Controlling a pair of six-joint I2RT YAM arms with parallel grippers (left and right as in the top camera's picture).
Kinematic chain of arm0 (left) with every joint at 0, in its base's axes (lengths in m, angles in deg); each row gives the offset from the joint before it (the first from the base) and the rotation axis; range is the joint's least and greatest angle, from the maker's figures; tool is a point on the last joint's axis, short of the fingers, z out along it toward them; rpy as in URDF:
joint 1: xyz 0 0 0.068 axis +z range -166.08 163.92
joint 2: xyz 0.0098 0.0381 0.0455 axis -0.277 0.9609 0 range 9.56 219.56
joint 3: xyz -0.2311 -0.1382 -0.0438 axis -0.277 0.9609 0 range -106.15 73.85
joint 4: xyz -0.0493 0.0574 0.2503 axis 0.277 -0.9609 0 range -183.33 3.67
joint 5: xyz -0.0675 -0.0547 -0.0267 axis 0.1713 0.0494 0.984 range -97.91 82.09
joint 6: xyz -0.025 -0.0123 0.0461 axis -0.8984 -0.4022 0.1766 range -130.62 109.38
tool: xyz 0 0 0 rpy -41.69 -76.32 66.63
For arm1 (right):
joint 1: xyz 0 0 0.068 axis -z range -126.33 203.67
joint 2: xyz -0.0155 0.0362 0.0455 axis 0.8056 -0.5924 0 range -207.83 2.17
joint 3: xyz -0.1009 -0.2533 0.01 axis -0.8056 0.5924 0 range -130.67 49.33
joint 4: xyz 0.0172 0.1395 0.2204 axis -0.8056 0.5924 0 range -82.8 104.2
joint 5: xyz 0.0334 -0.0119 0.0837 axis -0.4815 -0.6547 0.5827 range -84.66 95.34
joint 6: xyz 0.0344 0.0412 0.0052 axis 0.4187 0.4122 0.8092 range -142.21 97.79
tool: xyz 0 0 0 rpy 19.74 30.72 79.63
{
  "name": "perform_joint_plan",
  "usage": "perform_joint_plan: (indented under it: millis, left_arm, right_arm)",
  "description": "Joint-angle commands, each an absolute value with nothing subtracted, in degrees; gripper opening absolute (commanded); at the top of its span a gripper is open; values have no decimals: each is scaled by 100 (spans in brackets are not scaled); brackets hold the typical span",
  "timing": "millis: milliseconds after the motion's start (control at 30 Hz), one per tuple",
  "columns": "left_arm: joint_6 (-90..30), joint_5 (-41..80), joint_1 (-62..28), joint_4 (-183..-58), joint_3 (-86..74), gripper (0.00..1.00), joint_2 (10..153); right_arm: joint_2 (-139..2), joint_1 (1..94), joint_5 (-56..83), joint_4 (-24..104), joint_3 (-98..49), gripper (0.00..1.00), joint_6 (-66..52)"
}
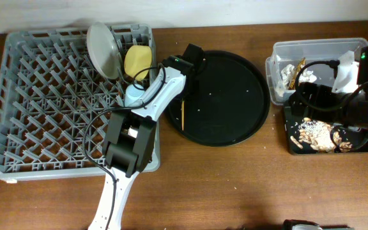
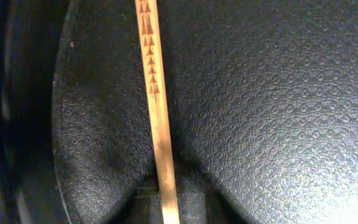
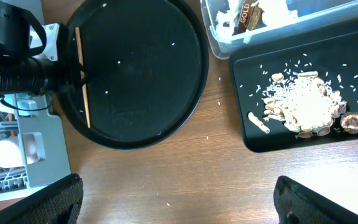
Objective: Sort waste into correct bins and load items into the dishwasher rack
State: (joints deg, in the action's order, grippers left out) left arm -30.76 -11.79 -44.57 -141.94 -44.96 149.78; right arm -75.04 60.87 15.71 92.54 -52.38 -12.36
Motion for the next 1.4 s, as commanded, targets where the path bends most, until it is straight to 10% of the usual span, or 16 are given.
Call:
perform_joint_plan:
  millis: [0, 467, 767, 1000, 1100, 1367]
  left_arm:
    - [-3098, -1109, -4490, -14166, -4507, 2, 15131]
    - [-2443, -2113, -4116, -18310, -8456, 0, 13994]
    - [-2187, -1990, -2728, -17982, -4854, 0, 11977]
    - [-1098, -1662, -2002, -15316, -1930, 1, 11979]
    - [-1098, -1645, -2005, -14979, -1619, 53, 11979]
    - [-1101, -1258, -2005, -16201, -3584, 71, 11542]
  right_arm:
    - [-7510, 6120, 1537, 9298, -5212, 98, -1297]
    - [-7510, 6120, 1537, 9296, -5212, 98, -1297]
    - [-7510, 6120, 1539, 9252, -5212, 98, -1297]
    - [-7510, 6120, 1541, 9291, -5212, 98, -1295]
    - [-7510, 6120, 1541, 9291, -5212, 99, -1295]
    - [-7333, 6120, 1836, 9409, -5350, 98, -1540]
